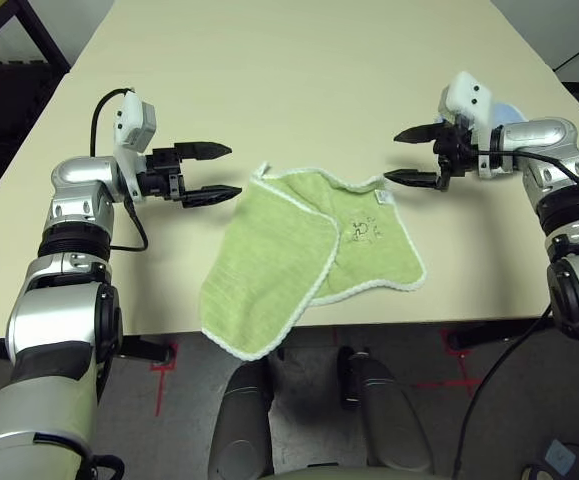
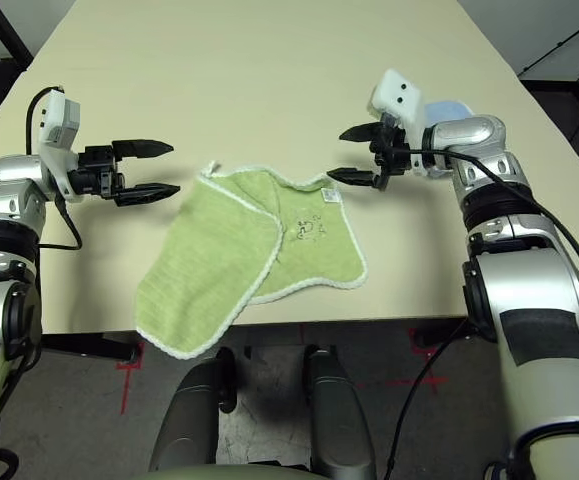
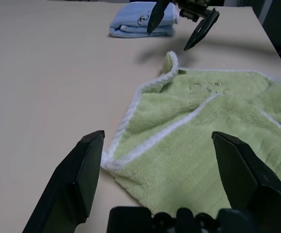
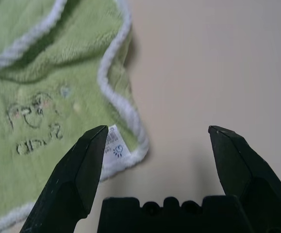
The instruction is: Fold the towel and set it aside.
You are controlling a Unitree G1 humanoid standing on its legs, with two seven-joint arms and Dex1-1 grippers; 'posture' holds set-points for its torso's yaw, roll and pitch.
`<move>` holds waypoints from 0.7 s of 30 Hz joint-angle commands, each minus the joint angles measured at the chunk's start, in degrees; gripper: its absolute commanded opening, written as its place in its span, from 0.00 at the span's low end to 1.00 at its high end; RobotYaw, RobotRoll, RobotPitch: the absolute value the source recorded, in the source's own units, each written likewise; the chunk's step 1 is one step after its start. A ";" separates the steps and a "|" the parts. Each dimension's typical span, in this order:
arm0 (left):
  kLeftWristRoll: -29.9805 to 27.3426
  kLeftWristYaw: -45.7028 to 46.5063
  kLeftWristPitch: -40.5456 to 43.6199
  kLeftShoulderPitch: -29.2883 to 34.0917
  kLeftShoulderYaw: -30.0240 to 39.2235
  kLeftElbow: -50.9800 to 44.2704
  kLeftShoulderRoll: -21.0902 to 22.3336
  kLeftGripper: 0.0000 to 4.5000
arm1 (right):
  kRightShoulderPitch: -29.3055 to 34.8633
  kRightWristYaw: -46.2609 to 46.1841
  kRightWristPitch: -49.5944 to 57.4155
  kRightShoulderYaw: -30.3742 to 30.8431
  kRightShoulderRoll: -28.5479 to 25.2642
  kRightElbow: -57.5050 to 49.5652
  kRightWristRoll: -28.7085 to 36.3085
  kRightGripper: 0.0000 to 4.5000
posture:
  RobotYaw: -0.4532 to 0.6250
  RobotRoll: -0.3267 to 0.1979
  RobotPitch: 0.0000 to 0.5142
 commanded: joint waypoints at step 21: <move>-0.33 -0.57 2.27 3.41 -1.34 -4.33 0.32 1.00 | -2.84 -8.65 0.29 -2.14 5.78 5.45 -2.15 0.23 | 0.41 0.62 0.41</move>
